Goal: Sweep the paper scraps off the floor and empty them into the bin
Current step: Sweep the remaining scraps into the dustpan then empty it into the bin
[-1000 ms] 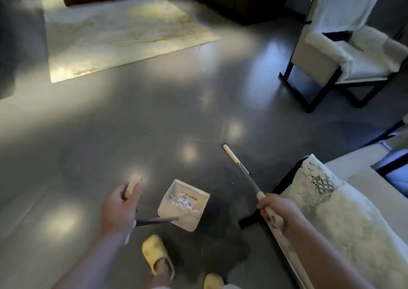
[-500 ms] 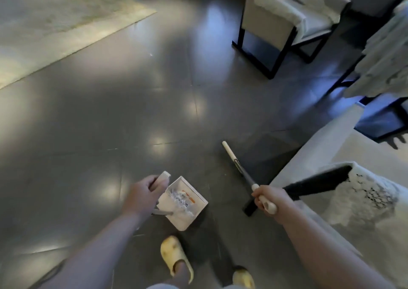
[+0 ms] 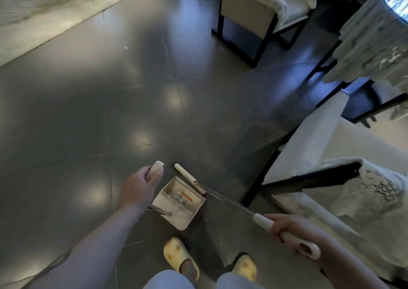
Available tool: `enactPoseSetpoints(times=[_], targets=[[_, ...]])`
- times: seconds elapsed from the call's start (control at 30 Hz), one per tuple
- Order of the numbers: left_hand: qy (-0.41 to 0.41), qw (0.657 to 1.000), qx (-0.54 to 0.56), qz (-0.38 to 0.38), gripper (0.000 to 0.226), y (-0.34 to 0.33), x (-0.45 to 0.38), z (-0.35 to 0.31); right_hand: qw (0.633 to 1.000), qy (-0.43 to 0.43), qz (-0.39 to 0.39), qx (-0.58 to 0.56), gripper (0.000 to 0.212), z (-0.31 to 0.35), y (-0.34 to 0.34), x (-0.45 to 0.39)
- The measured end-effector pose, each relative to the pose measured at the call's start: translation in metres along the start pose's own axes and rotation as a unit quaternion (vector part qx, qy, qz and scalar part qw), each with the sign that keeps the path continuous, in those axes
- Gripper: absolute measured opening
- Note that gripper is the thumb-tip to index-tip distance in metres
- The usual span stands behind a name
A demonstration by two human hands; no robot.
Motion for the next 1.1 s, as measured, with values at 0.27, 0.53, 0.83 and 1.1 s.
enactPoseSetpoints(times=[0.27, 0.53, 0.83, 1.1], targets=[[-0.016, 1.000, -0.010, 0.001, 0.042, -0.003, 0.002, -0.001, 0.999, 0.000, -0.009, 0.041, 0.055, 0.005, -0.055, -0.015], [-0.025, 0.999, 0.014, 0.021, 0.038, -0.009, 0.013, 0.003, 0.999, 0.040, 0.014, 0.010, 0.040, 0.004, -0.032, 0.010], [-0.024, 0.998, 0.044, 0.030, 0.026, -0.012, 0.026, 0.005, 0.999, 0.042, -0.011, 0.021, 0.039, 0.008, -0.074, -0.008], [-0.006, 0.996, 0.093, 0.001, 0.026, 0.003, 0.021, 0.010, 0.992, 0.016, 0.102, -0.068, 0.043, 0.009, -0.046, -0.004]])
Point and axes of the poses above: each hand's wrist, its own x-axis away from the middle knuckle, its own y-axis out of the back of the hand, z = x × y, the point moved 7 cm from there along -x, towards the middle knuckle, and after that the axes turned 8 degrees about y, right-handed, at the moved point
